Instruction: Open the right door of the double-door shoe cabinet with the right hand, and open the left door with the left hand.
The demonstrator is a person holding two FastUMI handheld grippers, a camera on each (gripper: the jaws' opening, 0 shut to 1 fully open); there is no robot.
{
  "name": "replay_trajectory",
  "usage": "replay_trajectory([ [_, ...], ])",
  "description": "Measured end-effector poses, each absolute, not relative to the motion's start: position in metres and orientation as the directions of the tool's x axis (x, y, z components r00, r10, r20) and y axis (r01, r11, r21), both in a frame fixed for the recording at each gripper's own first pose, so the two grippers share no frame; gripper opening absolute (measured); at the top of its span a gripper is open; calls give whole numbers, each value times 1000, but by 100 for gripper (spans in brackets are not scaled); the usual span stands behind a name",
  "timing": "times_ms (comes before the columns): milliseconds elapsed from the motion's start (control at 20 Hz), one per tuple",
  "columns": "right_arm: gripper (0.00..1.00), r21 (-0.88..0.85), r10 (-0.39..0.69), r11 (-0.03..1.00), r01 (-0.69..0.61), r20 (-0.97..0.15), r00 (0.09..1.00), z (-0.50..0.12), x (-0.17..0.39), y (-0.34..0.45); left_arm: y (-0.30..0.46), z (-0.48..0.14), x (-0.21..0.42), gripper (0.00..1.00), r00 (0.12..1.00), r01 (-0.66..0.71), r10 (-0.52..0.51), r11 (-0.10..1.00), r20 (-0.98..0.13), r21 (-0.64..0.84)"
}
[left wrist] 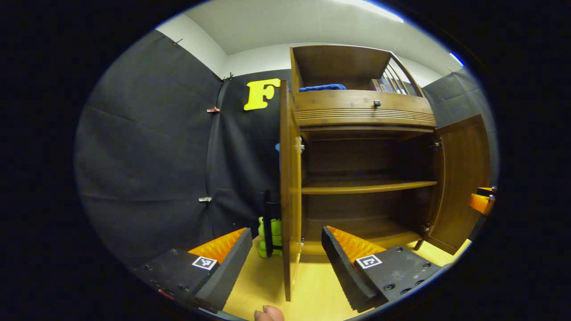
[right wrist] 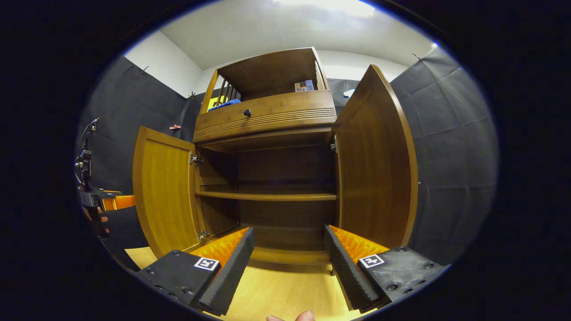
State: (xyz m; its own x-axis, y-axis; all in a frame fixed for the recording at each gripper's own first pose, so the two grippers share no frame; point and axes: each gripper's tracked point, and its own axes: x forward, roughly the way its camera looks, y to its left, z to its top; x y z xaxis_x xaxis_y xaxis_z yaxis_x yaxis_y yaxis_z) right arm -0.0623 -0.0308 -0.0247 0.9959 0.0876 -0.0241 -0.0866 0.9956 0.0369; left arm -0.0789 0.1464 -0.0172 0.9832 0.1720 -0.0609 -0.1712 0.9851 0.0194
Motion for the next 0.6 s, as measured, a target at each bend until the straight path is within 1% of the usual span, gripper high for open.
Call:
replay_trajectory([
  [50,100,38,87,996,-87,-21,996,-24,-61,-31,136,-17,-80,98,986,-160,161,987,-52,23],
  [100,100,38,86,996,-85,-21,996,-25,-58,-31,127,-17,-79,99,987,-152,154,988,-43,30],
  [150,98,36,79,996,-78,-25,997,-26,-56,-33,116,-19,-77,97,989,-138,140,990,-42,40],
  [200,100,34,70,997,-69,-24,997,-26,-53,-35,105,-23,-75,98,991,-125,127,991,-47,48],
  [250,100,32,62,998,-61,-23,998,-25,-51,-37,95,-24,-73,98,992,-110,113,993,-52,52],
  [300,98,33,57,998,-56,-22,998,-24,-49,-39,85,-24,-71,97,994,-96,99,994,-50,54],
  [350,100,35,53,998,-53,-19,998,-22,-47,-39,77,-23,-69,99,995,-87,89,995,-49,52],
  [400,98,33,48,998,-47,-16,999,-22,-45,-39,68,-24,-67,97,996,-76,78,996,-50,46],
  [600,98,13,33,999,-33,-5,999,-20,-46,-38,31,-20,-58,99,999,-31,33,999,-33,41],
])
